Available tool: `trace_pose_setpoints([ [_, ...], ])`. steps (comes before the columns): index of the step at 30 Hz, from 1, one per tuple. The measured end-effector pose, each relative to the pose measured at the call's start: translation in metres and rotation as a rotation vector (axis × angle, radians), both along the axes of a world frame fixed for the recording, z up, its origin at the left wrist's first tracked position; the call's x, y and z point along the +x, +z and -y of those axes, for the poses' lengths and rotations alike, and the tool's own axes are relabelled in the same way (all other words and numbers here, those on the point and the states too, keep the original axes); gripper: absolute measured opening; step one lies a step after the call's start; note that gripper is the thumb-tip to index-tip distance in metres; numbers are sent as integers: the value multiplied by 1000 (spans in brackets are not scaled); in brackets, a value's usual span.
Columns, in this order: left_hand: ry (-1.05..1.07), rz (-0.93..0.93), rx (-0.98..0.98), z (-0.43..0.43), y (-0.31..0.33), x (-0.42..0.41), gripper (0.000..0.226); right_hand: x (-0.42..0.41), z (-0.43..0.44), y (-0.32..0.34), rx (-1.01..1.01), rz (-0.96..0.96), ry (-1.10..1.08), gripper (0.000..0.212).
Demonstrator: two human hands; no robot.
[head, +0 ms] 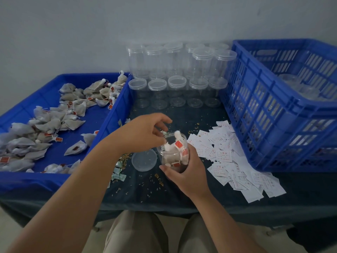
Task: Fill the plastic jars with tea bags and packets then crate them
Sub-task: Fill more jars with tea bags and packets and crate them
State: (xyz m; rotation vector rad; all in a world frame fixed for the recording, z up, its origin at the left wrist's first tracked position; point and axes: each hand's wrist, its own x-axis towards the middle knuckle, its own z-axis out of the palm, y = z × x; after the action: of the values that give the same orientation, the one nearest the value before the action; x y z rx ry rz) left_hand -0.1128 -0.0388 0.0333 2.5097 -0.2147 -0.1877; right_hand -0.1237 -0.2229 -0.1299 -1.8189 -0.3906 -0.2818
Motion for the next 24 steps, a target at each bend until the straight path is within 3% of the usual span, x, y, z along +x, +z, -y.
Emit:
trace_pose_setpoints([
  [4,-84,16,69,7,-3,-11,43,0,0,1,-11,20,-16,66],
  [7,-217,-40,301,19,-17,-18,39,0,0,2,-50,73,6,67],
  [9,-216,-66,347,19,-19,-18,40,-1,-1,2,-63,86,40,68],
  [12,-108,-61,69,1,-9,-17,31,-1,-1,0,-49,75,22,67],
  [14,61,130,-30,-24,-8,-9,26,0,0,-1,-23,22,-10,70],
  [16,166,149,239,-52,-18,-2,27,1,0,-5,-17,-13,-36,74],
  [19,83,-219,715,-70,-51,0,46,3,1,-6,-20,-12,-44,73],
  [21,91,-293,787,-70,-70,-5,44,3,1,-6,-20,-11,-35,74],
  [24,201,-227,781,-71,-86,-6,37,3,0,-7,-11,-21,-39,72],
])
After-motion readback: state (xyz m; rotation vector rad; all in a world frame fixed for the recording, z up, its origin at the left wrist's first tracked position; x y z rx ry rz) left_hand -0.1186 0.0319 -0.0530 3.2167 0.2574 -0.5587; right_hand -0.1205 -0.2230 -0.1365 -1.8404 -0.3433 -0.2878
